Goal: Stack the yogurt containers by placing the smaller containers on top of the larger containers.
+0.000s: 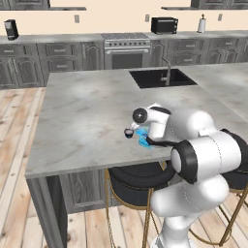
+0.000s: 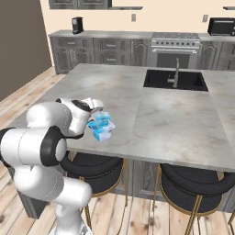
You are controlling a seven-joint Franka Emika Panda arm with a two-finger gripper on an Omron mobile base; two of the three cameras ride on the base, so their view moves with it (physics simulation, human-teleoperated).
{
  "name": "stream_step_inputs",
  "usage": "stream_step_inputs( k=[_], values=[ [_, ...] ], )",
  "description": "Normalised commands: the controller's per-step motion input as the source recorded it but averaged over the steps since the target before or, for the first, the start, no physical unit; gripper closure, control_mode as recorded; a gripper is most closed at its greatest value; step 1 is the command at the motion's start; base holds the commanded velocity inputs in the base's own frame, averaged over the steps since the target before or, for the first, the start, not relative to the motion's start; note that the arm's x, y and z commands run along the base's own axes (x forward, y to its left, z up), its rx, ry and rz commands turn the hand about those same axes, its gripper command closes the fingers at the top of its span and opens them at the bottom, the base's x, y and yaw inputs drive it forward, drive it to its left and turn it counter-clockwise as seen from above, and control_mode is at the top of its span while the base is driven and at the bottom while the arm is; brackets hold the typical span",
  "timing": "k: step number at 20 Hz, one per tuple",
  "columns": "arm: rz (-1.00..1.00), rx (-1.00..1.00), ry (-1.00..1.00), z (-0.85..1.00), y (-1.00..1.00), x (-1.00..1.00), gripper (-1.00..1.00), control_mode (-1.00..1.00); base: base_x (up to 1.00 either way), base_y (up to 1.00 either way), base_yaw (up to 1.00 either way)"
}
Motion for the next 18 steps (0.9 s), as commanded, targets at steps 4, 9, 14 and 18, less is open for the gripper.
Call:
stream_step_inputs(
  k=[4,9,14,18],
  values=[
    [0.00,-0.01,-0.09,0.67,0.25,-0.24,-1.00,-1.00,0.00,0.00,0.00],
    [0.00,0.00,0.00,0.59,0.12,-0.05,-1.00,-1.00,0.00,0.00,0.00],
    [0.00,0.03,0.11,0.38,0.14,0.00,-1.00,-1.00,0.00,0.00,0.00],
    [0.00,0.01,0.19,0.27,0.21,0.00,-1.00,-1.00,0.00,0.00,0.00]
  ],
)
